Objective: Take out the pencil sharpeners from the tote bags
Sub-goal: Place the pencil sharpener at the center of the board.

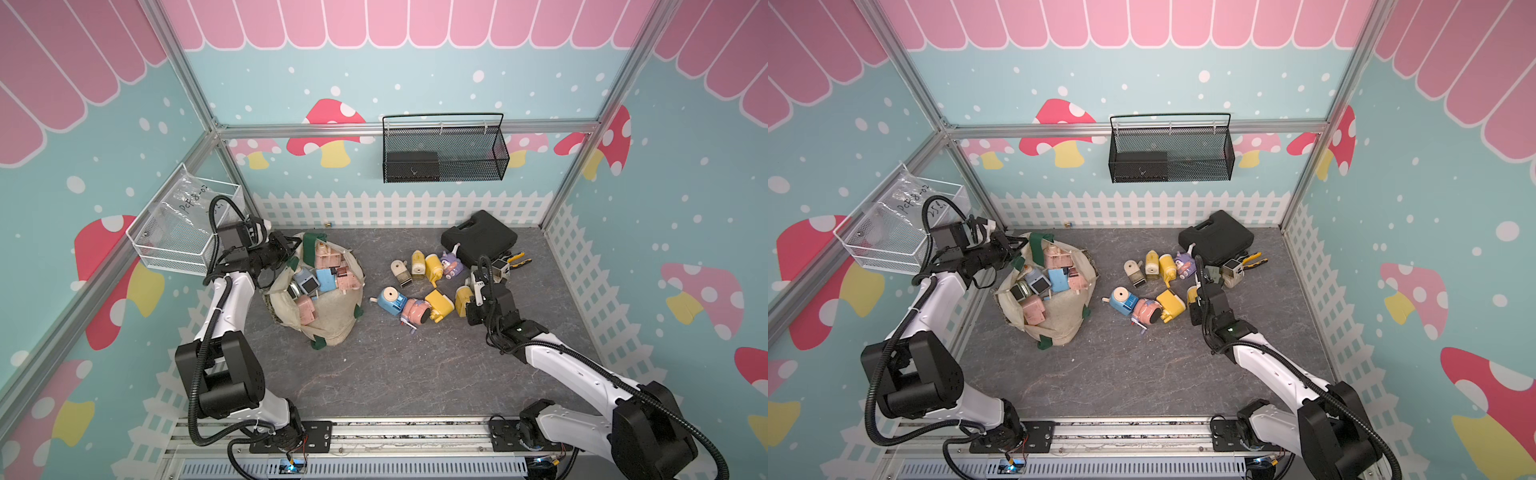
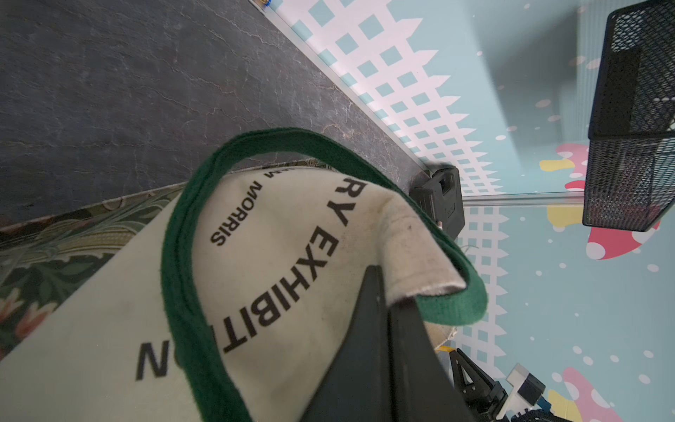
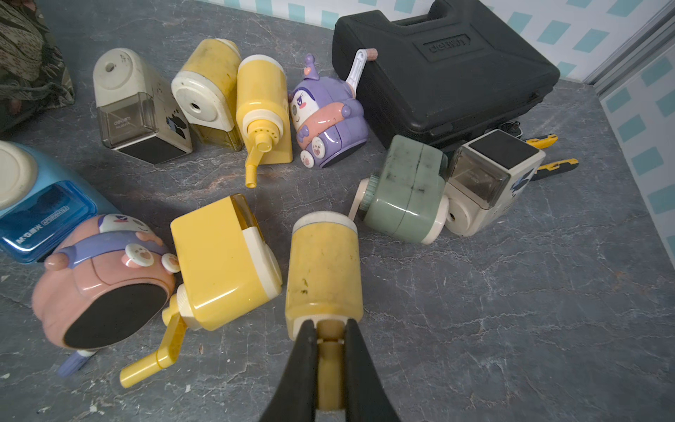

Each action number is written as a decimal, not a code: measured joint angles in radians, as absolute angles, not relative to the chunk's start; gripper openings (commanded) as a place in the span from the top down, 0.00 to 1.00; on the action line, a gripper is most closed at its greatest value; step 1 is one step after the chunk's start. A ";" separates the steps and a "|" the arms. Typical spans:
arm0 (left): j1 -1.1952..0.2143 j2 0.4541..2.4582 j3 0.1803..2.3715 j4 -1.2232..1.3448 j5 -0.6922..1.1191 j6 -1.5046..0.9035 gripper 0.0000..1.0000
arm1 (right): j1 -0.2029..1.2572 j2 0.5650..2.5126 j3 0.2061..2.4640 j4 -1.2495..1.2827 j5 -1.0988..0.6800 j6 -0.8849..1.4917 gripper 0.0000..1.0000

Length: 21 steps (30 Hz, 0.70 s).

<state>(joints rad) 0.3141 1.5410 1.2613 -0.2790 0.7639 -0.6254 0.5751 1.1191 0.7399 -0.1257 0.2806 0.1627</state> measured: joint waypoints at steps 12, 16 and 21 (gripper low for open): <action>0.314 1.541 1.261 -0.279 0.764 -0.625 1.00 | 0.477 1.119 0.648 -0.099 0.317 0.238 0.97; 0.314 1.541 1.261 -0.279 0.764 -0.625 1.00 | 0.464 1.131 0.638 -0.081 0.307 0.247 0.97; 0.314 1.541 1.261 -0.279 0.764 -0.625 1.00 | 0.458 1.155 0.628 -0.036 0.274 0.260 0.97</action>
<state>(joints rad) 0.3141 1.5410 1.2610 -0.2790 0.7639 -0.6254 0.4580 1.1553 0.6281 -0.0364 0.2745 0.2600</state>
